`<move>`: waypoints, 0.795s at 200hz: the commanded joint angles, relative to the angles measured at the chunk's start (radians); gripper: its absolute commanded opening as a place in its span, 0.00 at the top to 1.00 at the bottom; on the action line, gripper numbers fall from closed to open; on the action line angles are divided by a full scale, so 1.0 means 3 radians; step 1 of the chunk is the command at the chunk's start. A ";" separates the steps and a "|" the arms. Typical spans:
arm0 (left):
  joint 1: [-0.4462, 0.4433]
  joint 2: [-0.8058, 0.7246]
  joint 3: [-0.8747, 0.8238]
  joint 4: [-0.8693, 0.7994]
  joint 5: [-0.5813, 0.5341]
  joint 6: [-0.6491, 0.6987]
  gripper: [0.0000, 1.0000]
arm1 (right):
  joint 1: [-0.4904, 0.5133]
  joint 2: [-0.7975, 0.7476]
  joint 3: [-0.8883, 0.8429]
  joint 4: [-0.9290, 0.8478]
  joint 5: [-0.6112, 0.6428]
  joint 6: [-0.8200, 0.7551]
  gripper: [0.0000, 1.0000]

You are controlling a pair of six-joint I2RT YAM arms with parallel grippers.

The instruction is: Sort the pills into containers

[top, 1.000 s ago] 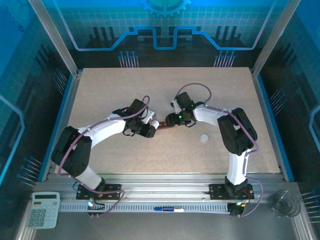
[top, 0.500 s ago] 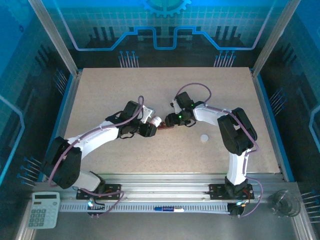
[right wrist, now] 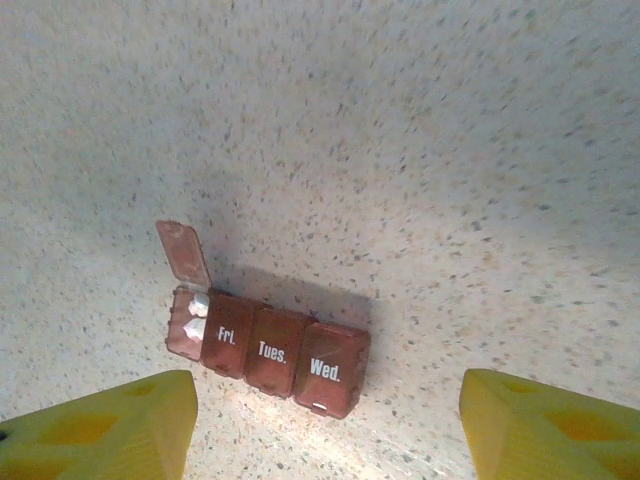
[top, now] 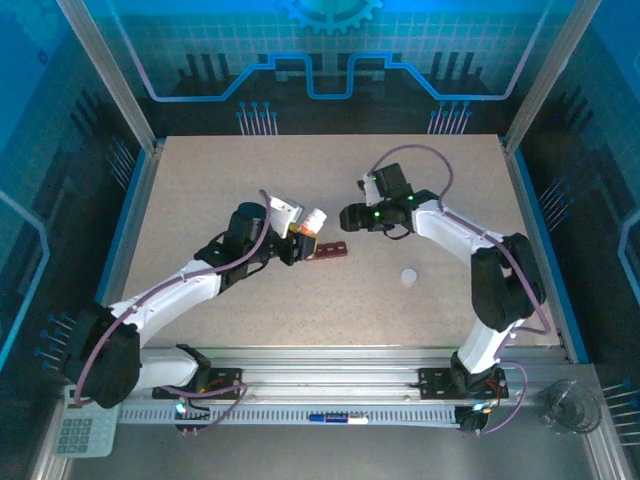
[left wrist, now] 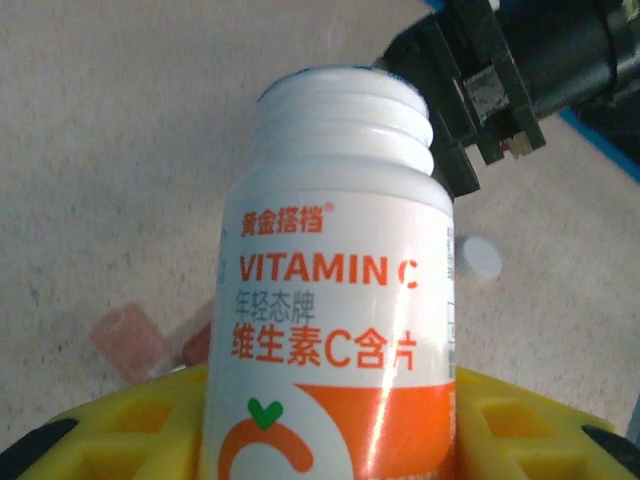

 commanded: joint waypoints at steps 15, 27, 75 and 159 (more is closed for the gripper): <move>-0.0002 -0.0100 0.0069 0.0621 0.0020 -0.0046 1.00 | -0.0165 -0.0477 -0.0382 -0.0243 0.0072 0.0033 0.28; -0.0006 -0.0080 0.0092 0.0758 0.0044 -0.0051 1.00 | -0.0223 -0.0635 -0.0553 -0.0292 0.0115 0.0030 0.28; -0.0016 0.0062 0.0026 0.1775 0.0167 -0.0089 1.00 | -0.0481 -0.1150 -0.1121 -0.0457 0.0259 0.0041 0.28; -0.0097 0.0579 0.0033 0.3241 0.0389 0.0265 1.00 | -0.0641 -0.0935 -0.1044 -0.1029 0.0686 -0.0190 0.28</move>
